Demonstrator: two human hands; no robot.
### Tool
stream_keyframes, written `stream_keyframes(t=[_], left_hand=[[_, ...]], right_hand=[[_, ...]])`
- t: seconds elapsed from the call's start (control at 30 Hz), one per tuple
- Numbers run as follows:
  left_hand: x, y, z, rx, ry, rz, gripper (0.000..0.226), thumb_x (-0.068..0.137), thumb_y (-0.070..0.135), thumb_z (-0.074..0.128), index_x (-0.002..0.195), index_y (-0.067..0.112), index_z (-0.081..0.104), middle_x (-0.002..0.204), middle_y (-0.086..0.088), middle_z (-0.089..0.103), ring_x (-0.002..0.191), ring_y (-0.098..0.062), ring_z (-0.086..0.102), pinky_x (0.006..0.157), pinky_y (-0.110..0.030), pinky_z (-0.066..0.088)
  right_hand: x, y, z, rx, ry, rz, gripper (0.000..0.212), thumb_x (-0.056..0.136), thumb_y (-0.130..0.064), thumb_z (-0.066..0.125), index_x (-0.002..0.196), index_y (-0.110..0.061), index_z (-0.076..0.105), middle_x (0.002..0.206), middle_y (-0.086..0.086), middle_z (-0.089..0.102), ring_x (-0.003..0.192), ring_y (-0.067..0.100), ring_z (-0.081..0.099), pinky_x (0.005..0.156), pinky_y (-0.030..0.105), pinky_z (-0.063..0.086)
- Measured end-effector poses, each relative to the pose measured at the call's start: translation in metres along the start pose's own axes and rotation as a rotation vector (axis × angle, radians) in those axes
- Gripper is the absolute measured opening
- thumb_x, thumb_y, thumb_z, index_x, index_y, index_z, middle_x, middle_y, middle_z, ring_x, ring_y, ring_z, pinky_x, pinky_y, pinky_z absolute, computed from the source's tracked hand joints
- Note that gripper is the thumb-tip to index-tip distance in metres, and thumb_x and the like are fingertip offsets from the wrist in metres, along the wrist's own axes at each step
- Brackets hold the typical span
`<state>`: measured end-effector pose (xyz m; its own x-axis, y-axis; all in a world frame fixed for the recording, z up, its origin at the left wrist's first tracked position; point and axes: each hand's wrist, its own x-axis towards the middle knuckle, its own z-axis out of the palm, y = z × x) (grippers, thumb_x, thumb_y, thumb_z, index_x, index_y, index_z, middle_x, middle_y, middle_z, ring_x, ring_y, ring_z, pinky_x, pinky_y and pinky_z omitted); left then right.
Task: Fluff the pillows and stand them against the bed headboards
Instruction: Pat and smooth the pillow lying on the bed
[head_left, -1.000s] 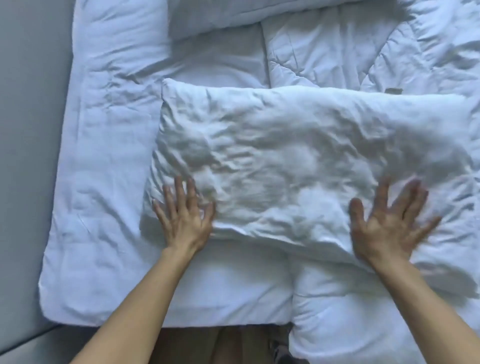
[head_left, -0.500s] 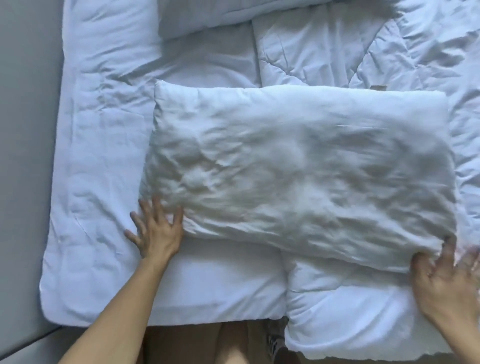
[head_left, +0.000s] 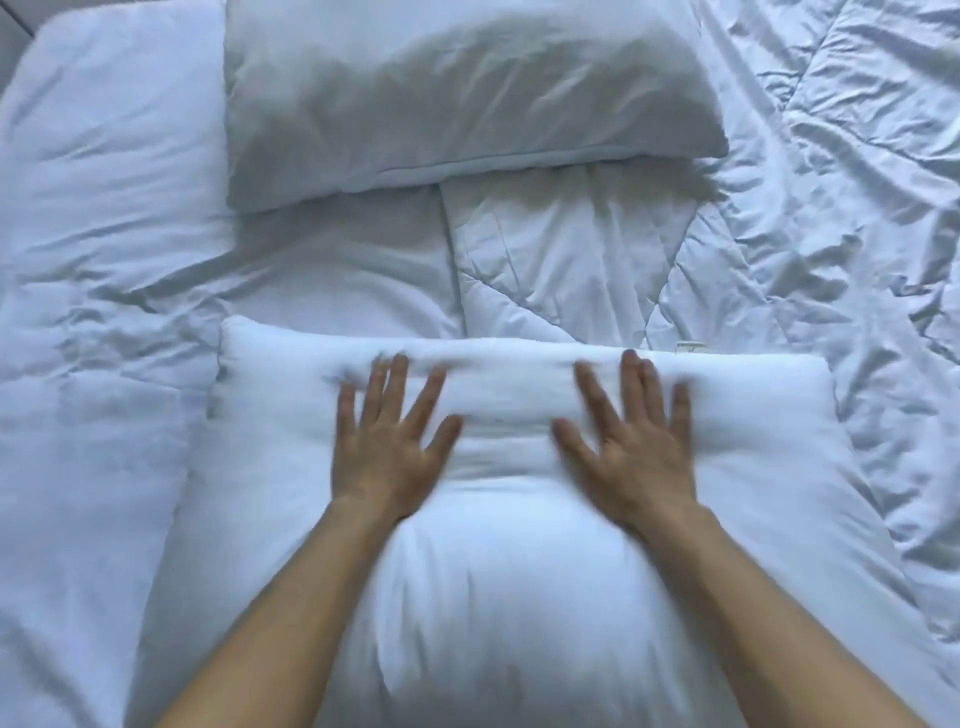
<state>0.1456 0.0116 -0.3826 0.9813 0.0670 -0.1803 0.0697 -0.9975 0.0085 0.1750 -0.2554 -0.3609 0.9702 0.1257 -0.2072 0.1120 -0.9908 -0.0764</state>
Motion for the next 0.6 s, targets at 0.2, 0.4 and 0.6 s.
stream_keyframes(t=[0.2, 0.4, 0.6], left_hand=[[0.038, -0.025, -0.009, 0.013, -0.183, -0.15, 0.071, 0.095, 0.07, 0.001, 0.158, 0.039, -0.006, 0.167, 0.006, -0.012, 0.153, -0.018, -0.015, 0.116, -0.057, -0.019], [0.117, -0.066, -0.044, -0.095, -0.219, 0.052, 0.053, 0.1, 0.052, 0.015, 0.11, 0.031, 0.063, 0.115, -0.003, 0.067, 0.114, -0.028, 0.057, 0.11, -0.048, 0.03], [0.116, -0.078, -0.035, -0.163, -0.342, 0.01, 0.056, 0.102, 0.055, 0.025, 0.072, 0.017, 0.052, 0.075, 0.004, 0.059, 0.078, -0.024, 0.056, 0.071, -0.038, 0.037]], right_hand=[[0.03, 0.022, -0.008, 0.003, -0.141, 0.221, 0.08, 0.085, -0.081, -0.001, 0.155, -0.042, 0.004, 0.167, 0.003, 0.002, 0.153, 0.017, -0.007, 0.117, 0.054, -0.019], [0.109, 0.052, -0.04, 0.1, -0.019, 0.137, 0.043, 0.098, -0.053, 0.03, 0.102, -0.032, 0.066, 0.115, -0.004, 0.066, 0.123, 0.023, 0.051, 0.116, 0.057, 0.011], [0.103, 0.055, -0.027, 0.091, -0.323, 0.018, 0.054, 0.1, -0.055, 0.031, 0.069, -0.018, 0.056, 0.072, -0.002, 0.061, 0.082, 0.027, 0.058, 0.076, 0.041, 0.037]])
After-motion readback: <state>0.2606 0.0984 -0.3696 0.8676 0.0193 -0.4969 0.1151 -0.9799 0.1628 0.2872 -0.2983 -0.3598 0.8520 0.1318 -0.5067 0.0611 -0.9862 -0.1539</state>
